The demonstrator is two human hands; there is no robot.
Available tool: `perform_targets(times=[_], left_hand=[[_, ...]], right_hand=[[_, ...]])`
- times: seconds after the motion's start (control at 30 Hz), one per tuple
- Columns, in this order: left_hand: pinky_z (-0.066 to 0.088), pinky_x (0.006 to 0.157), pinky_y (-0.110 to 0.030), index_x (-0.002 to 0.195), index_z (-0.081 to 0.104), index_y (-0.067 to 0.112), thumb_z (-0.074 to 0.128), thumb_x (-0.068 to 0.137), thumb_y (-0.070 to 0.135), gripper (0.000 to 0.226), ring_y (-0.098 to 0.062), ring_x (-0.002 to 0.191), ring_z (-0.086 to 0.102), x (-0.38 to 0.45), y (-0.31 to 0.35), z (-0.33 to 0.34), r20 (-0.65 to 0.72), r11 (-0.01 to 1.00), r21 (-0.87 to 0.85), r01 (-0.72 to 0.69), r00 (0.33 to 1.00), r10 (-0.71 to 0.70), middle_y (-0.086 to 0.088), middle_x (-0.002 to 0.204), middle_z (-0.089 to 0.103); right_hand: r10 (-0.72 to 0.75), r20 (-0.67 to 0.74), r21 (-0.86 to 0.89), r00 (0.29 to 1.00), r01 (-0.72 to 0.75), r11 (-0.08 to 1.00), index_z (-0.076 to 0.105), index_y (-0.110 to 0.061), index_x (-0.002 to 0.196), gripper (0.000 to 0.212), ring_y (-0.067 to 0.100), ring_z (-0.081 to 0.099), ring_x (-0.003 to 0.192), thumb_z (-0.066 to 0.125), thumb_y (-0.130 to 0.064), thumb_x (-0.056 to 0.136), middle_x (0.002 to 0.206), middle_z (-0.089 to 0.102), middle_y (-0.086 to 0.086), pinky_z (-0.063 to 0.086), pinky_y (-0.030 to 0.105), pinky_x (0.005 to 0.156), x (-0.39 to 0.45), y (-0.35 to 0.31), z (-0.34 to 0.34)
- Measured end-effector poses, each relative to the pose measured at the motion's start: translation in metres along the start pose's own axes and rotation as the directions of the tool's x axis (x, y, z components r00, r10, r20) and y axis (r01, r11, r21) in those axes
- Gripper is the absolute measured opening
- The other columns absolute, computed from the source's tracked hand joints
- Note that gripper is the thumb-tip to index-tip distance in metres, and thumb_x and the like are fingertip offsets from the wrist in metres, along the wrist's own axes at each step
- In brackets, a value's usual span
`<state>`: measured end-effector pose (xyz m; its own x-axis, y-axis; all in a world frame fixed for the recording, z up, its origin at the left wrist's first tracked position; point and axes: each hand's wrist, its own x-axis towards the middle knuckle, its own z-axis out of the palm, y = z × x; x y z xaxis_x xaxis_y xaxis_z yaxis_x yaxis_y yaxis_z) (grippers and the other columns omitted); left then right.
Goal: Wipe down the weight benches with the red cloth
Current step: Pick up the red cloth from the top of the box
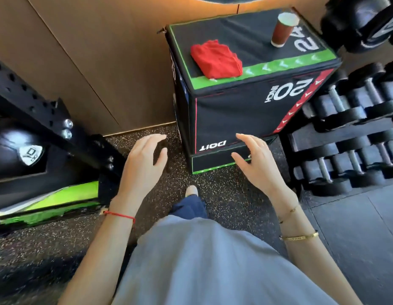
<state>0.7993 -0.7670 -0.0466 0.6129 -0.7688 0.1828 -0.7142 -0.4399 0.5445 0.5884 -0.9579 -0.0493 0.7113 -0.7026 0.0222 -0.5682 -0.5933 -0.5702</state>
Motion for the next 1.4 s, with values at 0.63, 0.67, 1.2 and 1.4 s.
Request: perform_targets(times=[0.63, 0.67, 1.2, 1.4], left_hand=[[0.037, 0.111, -0.026, 0.130, 0.060, 0.012, 0.055, 0.097, 0.016, 0.034, -0.014, 0.128, 0.050, 0.271, -0.013, 0.048, 0.068, 0.997, -0.027, -0.073, 0.995, 0.075, -0.002, 0.131, 0.061], [0.038, 0.111, -0.027, 0.130, 0.060, 0.012, 0.055, 0.097, 0.016, 0.034, -0.014, 0.128, 0.050, 0.279, -0.011, 0.052, 0.063, 0.997, -0.030, -0.066, 0.996, 0.068, -0.003, 0.131, 0.061], [0.036, 0.113, -0.031, 0.129, 0.060, 0.006, 0.057, 0.095, 0.012, 0.035, -0.021, 0.129, 0.049, 0.326, 0.011, 0.113, 0.070, 0.994, 0.015, 0.112, 0.991, -0.113, -0.008, 0.132, 0.058], [0.038, 0.114, -0.037, 0.130, 0.059, 0.006, 0.057, 0.096, 0.012, 0.035, -0.021, 0.130, 0.048, 0.327, 0.014, 0.119, 0.066, 0.987, 0.012, 0.160, 0.985, -0.160, -0.007, 0.133, 0.058]], right_hand=[[0.034, -0.083, -0.021, 0.996, -0.036, 0.999, 0.049, -0.007, 0.138, 0.052, 0.030, 0.043, 0.133, 0.063, -0.025, 0.092, 0.141, 0.051, 0.009, 0.035, 0.042, 0.109, 0.298, 0.023, -0.012], [0.044, -0.074, -0.031, 0.996, -0.046, 0.998, 0.048, -0.005, 0.139, 0.053, 0.031, 0.042, 0.133, 0.063, -0.025, 0.092, 0.141, 0.051, 0.010, 0.035, 0.042, 0.109, 0.312, 0.027, -0.013], [0.016, 0.179, -0.182, 0.984, 0.017, 0.983, 0.027, -0.010, 0.152, 0.081, 0.031, 0.031, 0.140, 0.062, -0.046, 0.089, 0.155, 0.035, 0.009, 0.029, 0.044, 0.112, 0.414, 0.061, 0.007], [-0.011, 0.173, -0.073, 0.985, 0.024, 0.997, 0.037, -0.007, 0.145, 0.073, 0.033, 0.044, 0.123, 0.070, -0.031, 0.084, 0.136, 0.051, 0.012, 0.036, 0.041, 0.104, 0.420, 0.058, 0.007]])
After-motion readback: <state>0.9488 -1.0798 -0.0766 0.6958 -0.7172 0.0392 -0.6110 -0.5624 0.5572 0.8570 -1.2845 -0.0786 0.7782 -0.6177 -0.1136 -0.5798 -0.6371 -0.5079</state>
